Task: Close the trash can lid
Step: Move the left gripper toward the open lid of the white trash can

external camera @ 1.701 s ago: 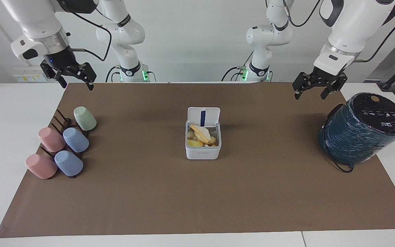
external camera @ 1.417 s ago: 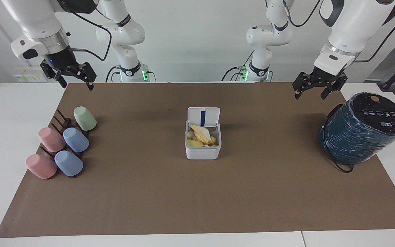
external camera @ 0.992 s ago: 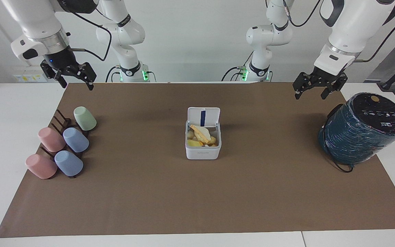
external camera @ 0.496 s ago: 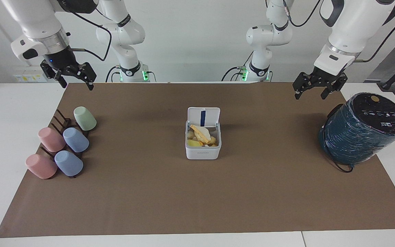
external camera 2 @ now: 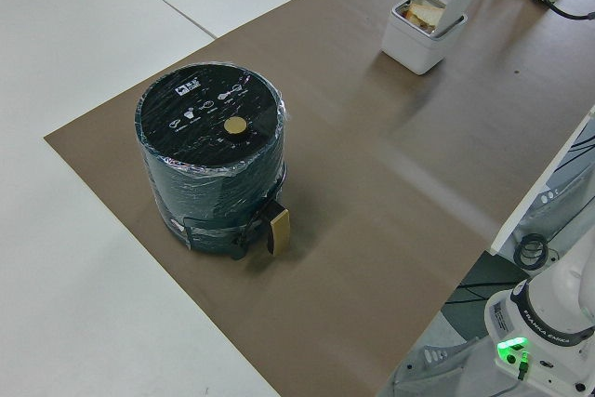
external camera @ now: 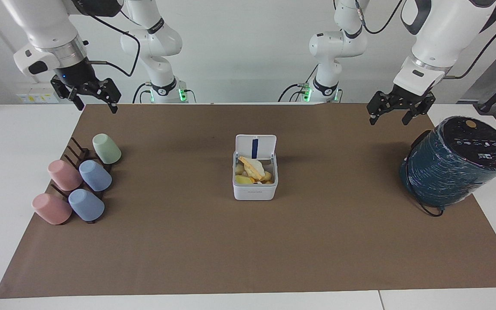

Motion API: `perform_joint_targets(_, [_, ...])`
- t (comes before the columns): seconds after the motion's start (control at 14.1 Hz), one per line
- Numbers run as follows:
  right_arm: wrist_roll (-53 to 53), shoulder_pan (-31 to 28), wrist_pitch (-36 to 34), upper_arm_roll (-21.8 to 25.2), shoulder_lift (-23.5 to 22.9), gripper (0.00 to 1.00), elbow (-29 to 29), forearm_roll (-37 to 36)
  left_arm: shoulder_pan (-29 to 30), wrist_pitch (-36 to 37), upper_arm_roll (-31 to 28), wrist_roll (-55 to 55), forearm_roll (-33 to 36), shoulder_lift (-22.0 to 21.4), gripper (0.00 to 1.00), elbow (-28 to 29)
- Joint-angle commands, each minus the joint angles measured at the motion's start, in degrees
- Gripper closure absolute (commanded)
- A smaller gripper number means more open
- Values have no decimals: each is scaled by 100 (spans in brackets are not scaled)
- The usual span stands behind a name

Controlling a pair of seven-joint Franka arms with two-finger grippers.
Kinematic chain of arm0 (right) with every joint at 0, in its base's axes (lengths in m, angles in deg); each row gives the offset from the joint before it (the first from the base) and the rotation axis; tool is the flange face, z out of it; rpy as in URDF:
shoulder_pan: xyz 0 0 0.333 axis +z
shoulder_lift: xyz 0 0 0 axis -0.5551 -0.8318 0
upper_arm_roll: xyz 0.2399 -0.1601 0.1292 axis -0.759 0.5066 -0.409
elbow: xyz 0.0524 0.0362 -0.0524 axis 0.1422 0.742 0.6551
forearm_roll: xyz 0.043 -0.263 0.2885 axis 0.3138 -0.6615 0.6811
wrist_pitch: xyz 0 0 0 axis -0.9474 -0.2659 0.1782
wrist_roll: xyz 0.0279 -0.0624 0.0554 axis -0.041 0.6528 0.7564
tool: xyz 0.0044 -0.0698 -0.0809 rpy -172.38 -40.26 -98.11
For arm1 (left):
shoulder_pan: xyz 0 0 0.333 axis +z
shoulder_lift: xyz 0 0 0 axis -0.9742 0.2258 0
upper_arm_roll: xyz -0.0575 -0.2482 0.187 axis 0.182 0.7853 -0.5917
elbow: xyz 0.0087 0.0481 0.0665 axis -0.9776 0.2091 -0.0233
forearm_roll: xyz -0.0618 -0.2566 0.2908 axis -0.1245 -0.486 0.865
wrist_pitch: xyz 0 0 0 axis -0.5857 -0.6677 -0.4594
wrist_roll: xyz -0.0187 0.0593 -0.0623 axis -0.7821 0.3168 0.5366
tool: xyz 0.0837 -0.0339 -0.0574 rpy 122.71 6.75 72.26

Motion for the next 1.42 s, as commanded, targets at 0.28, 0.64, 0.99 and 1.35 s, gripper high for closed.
perform_joint_targets(0.28, [94, -24, -61, -22, 47, 0, 9, 10, -410, -375, 33, 757, -108, -371, 0, 601])
perform_joint_targets(0.64, [94, -24, -61, -22, 47, 0, 1, 10, -1085, -759, 33, 2259, -336, -607, 47, 1074])
perform_joint_targets(0.99, [94, -24, -61, -22, 47, 0, 9, 10, -1886, -1525, 42, 3789, -354, -898, 100, 1788])
perform_joint_targets(1.35, [94, -24, -61, -22, 47, 0, 1, 10, -2511, -2807, 33, 5238, -556, -1109, 100, 2490])
